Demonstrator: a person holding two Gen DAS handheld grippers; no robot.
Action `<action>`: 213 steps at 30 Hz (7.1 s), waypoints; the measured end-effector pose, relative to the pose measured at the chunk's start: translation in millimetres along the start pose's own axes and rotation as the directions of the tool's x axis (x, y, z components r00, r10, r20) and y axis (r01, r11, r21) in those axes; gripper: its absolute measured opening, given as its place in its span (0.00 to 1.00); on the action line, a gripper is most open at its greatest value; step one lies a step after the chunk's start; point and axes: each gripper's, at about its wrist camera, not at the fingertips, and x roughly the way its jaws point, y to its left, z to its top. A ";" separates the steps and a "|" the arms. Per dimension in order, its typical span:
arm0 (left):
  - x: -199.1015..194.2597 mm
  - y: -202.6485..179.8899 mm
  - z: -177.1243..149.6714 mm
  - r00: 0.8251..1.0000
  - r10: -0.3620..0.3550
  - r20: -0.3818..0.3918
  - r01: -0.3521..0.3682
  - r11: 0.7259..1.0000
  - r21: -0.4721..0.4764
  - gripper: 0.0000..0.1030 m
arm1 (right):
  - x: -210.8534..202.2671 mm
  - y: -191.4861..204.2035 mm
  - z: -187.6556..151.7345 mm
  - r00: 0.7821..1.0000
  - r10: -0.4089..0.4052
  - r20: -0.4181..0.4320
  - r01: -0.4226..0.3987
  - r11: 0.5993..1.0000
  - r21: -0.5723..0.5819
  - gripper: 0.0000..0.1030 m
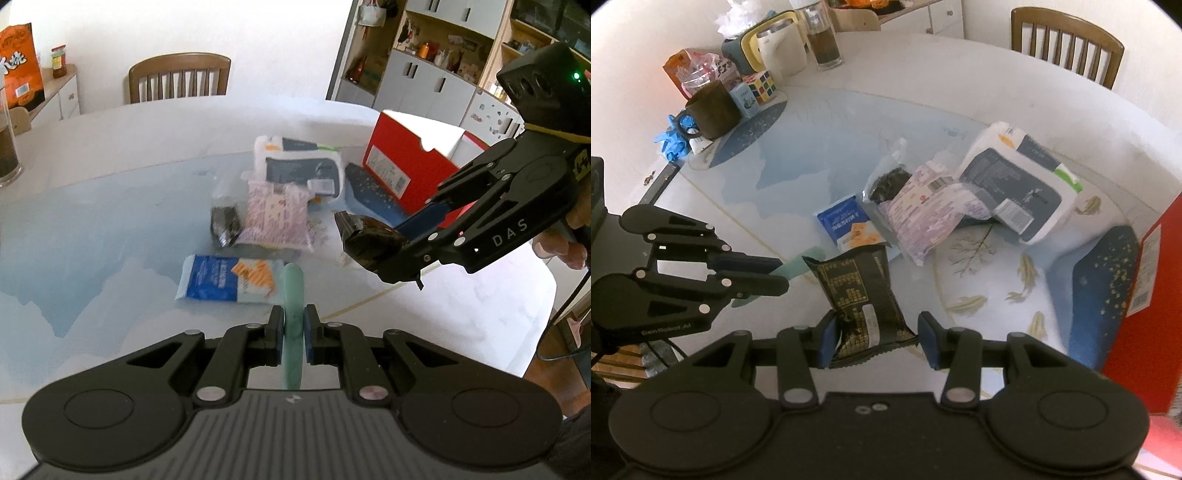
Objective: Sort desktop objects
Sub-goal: 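Carry the black pouch to the shoebox with the right gripper while the left gripper carries the green stick, then lower the pouch into the shoebox and open the right gripper while the left gripper releases the stick, then withdraw both grippers from the shoebox toward the remaining table items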
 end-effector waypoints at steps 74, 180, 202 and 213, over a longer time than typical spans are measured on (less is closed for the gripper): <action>194.9 -273.9 197.2 0.950 -0.206 -0.235 0.290 0.859 0.422 0.10 | -105.4 -315.0 -73.6 0.946 -0.324 0.011 0.316 0.929 0.195 0.44; 54.6 -117.6 114.5 0.993 -0.107 -0.047 0.113 0.979 0.172 1.00 | -100.5 -130.2 -29.9 0.952 -0.220 0.214 0.173 0.960 0.219 0.89; 34.5 14.7 51.1 0.998 0.023 -0.055 -0.019 0.997 0.071 1.00 | -16.2 -35.7 20.6 0.960 -0.208 0.189 0.155 0.952 0.264 0.86; 58.7 44.9 36.8 0.994 0.052 -0.098 -0.049 0.998 0.028 1.00 | 21.4 -24.8 40.7 0.971 -0.191 0.146 0.139 0.942 0.307 0.80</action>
